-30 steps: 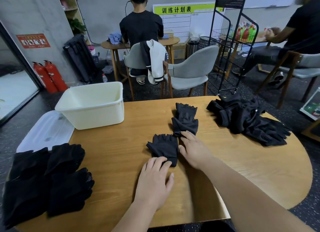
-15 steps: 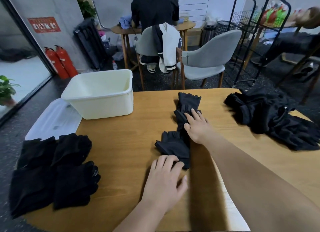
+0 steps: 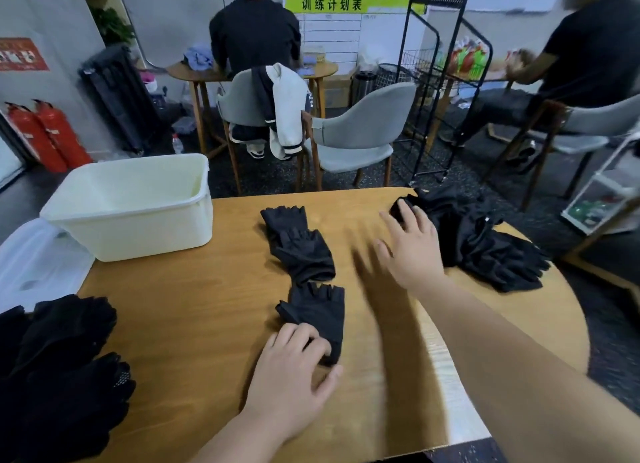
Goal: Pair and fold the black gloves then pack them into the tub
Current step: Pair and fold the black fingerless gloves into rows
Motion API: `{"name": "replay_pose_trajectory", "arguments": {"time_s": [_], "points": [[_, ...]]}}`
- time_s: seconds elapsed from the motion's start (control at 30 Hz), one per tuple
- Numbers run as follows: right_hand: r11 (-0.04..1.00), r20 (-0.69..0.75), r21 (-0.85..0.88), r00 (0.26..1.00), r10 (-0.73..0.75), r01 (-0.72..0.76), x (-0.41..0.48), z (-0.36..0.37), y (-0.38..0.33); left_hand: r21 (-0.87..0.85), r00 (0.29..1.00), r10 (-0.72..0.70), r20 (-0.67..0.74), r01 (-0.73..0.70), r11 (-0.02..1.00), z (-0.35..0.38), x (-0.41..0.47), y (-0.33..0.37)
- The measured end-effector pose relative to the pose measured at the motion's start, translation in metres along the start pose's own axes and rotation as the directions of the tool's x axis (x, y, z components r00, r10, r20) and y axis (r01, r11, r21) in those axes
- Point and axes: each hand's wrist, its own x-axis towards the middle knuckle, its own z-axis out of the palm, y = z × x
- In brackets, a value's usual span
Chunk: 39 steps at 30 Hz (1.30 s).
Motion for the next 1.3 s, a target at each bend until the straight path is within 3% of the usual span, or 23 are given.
{"name": "replay_pose_trajectory", "arguments": {"time_s": [0.1,0.2,0.33,0.43,0.7,1.0,1.2,1.3], "points": [[0.961,-0.061,-0.041,0.961,0.27,-0.272,0.0,-0.016,0.056,0.051,0.996,-0.049,0.08,0.045,0.998,0.004,0.013,0.012],[0.874,0.113,-0.019,0.867,0.485,-0.486,0.008,-0.025,0.096,0.054,0.999,-0.022,0.029,0.02,0.998,0.007,0.011,0.009],[0.816,0.286,0.085,0.799,0.529,-0.571,0.016,-0.011,0.121,0.025,0.999,-0.033,-0.018,0.033,0.999,0.015,0.01,0.008],[0.842,0.345,0.072,0.805,0.482,-0.535,0.024,0.004,0.117,0.011,0.999,-0.03,-0.043,0.031,0.999,0.017,0.011,0.007],[0.949,0.306,0.074,0.913,0.27,-0.305,0.034,0.022,0.073,0.007,0.998,-0.024,-0.051,0.025,1.0,0.019,0.013,0.008],[0.988,0.284,0.115,0.957,0.065,-0.101,0.023,0.031,0.003,0.011,0.999,-0.031,-0.044,0.031,0.999,0.015,0.012,0.009],[0.989,0.3,0.143,0.954,-0.002,-0.043,0.008,0.03,-0.031,0.012,0.999,-0.028,-0.045,0.029,1.0,0.011,0.011,0.011],[0.983,0.235,0.178,0.972,0.001,-0.045,0.005,0.023,-0.034,0.011,0.998,-0.021,-0.055,0.021,1.0,0.011,0.01,0.011]]}}
